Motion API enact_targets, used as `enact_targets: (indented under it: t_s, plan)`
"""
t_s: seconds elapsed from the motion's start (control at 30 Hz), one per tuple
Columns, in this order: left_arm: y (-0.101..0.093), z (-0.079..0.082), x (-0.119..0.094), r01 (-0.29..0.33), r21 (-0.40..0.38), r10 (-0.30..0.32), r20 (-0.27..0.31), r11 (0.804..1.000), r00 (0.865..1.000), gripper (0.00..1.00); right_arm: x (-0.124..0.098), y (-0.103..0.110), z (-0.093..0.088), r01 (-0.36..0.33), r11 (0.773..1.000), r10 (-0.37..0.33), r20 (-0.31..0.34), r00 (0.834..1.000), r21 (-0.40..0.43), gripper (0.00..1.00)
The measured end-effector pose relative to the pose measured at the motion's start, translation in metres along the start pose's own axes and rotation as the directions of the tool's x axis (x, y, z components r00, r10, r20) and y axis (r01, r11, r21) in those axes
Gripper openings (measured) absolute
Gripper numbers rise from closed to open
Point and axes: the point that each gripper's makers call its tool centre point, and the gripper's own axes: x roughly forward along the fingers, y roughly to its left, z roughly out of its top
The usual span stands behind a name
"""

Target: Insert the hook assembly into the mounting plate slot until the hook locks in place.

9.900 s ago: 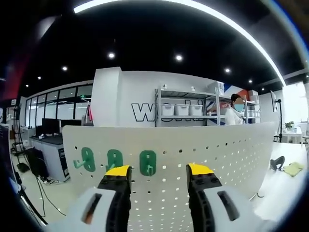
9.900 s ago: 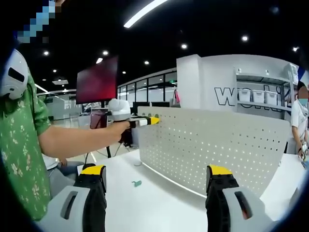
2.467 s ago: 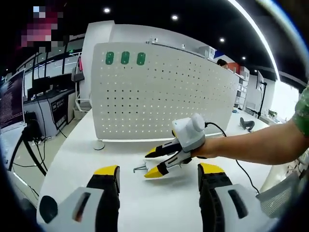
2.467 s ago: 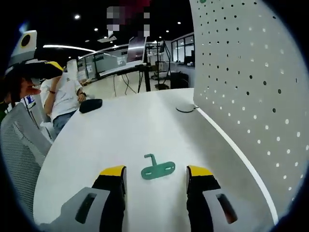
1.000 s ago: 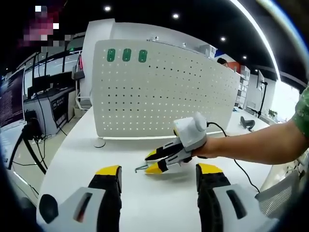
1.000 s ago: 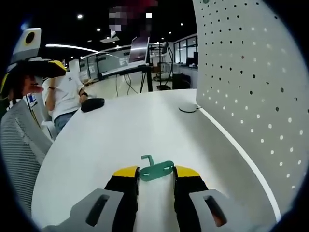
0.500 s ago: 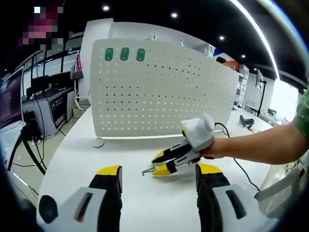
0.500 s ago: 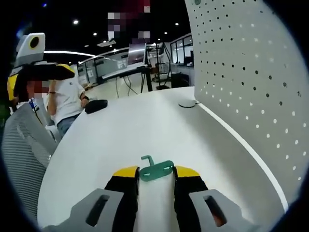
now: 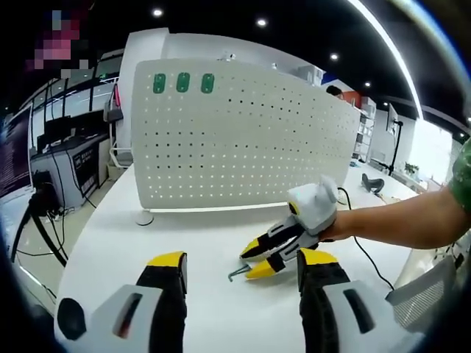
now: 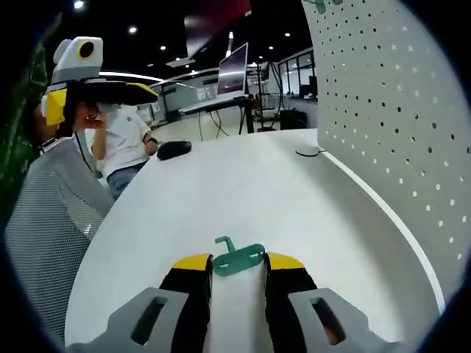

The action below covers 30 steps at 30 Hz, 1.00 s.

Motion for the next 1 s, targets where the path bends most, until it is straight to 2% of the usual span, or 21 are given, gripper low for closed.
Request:
enact_targets:
  t_s: [0.17,0.4,0.7,1.0]
  plan:
    - [-0.001,0.000,0.000,0.002,0.001,-0.002,0.001,1.000,1.000,0.62,0.000,-0.001,-0.005,0.010,1.000,-0.010,-0.019,1.000,0.000,0.30]
    - [-0.001,0.000,0.000,0.004,0.001,-0.004,0.001,1.000,1.000,0.61,-0.006,-0.006,-0.005,0.039,0.999,-0.039,-0.016,0.999,0.009,0.28]
    - [-0.006,0.000,0.001,0.017,0.004,-0.017,0.000,1.000,1.000,0.61,-0.019,-0.015,-0.003,0.087,0.996,-0.087,0.000,0.996,0.011,0.20]
    - [-0.009,0.000,0.001,0.027,0.005,-0.027,-0.001,1.000,1.000,0.60,-0.022,-0.024,-0.002,0.129,0.992,-0.129,0.008,0.992,-0.005,0.12]
